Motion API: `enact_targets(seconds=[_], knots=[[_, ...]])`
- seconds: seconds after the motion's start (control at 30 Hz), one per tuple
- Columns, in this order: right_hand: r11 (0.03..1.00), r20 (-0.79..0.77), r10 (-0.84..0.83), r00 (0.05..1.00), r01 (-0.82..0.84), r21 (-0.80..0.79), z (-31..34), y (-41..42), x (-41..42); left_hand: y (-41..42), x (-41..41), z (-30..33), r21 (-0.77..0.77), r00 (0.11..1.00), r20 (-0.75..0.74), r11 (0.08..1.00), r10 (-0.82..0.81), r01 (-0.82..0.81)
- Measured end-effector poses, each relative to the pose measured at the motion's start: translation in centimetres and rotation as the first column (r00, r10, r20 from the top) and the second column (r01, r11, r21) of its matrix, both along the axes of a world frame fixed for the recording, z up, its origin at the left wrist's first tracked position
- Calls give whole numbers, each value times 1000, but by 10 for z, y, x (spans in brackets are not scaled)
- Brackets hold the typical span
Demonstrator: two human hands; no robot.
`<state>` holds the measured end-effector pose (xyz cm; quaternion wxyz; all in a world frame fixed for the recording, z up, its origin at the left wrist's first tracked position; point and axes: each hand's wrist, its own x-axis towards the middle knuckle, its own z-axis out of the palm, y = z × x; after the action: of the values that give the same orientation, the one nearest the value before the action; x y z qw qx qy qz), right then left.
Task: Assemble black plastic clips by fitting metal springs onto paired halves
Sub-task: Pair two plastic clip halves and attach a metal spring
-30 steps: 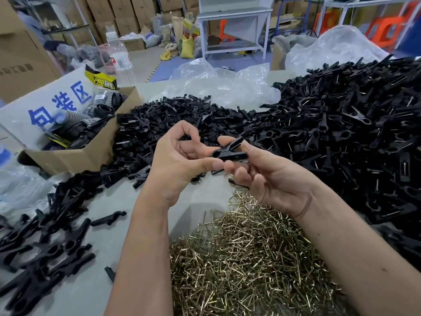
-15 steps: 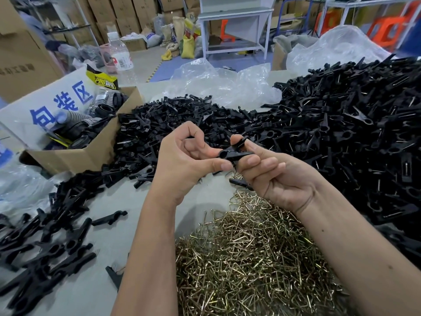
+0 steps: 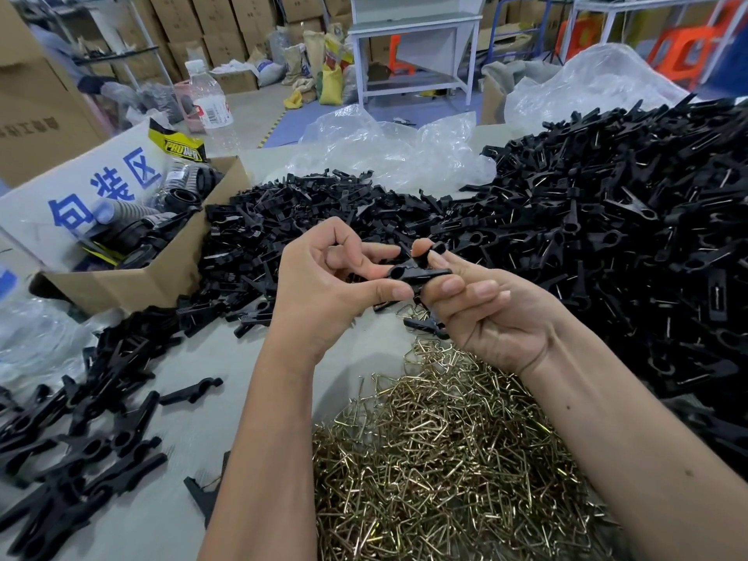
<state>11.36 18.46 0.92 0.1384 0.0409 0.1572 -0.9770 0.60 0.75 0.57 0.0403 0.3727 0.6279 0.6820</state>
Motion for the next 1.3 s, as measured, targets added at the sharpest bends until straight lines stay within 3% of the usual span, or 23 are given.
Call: enact_targets(seconds=[0.13, 0.23, 0.3, 0.37, 0.47, 0.53, 0.6, 0.67, 0.77, 0.9, 0.97, 1.1, 1.2, 1.3], knots=[[995, -80, -24, 996, 31, 94, -1, -5, 2, -2, -2, 0, -10, 999, 4, 999, -44, 44], [890, -221, -146, 964, 225, 396, 9, -7, 0, -11, -6, -2, -45, 997, 66, 999, 34, -31], [649, -304, -328, 894, 447, 615, 18, -6, -1, -19, -12, -3, -135, 961, 16, 953, 275, -271], [387, -388, -469, 793, 580, 717, 23, -2, -1, -24, -19, -7, -313, 883, -111, 827, 457, -467], [8, -475, -504, 722, 553, 833, 17, 3, -1, -27, -20, -11, -621, 892, -197, 652, 408, -435], [-383, -577, -360, 733, 448, 808, 6, 0, -2, -24, -17, -13, -744, 925, -218, 561, 310, -363], [-712, -571, -58, 819, 367, 599, -5, -9, -3, -21, -16, -12, -774, 925, -255, 514, 280, -369], [-842, -386, 195, 902, 355, 405, -17, -19, -6, -19, -15, -10, -774, 920, -258, 507, 296, -380], [-861, -244, 241, 939, 323, 393, -26, -28, -9, -20, -14, -10, -777, 923, -258, 508, 285, -373], [-832, -269, 196, 943, 305, 463, -25, -29, -8, -24, -17, -10, -716, 947, -138, 632, 289, -297], [-813, -260, 191, 947, 301, 499, -24, -29, -8, -23, -19, -9, -642, 926, -154, 677, 345, -360], [-784, -415, 144, 898, 359, 506, -22, -28, -7, -20, -23, -10, -508, 854, -233, 691, 465, -515], [-725, -552, 33, 833, 400, 560, -18, -22, -6, -17, -21, -8, -392, 883, -9, 811, 469, -434], [-552, -620, -106, 777, 473, 687, -12, -18, -5, -14, -17, -5, -320, 896, 202, 891, 397, -322]])
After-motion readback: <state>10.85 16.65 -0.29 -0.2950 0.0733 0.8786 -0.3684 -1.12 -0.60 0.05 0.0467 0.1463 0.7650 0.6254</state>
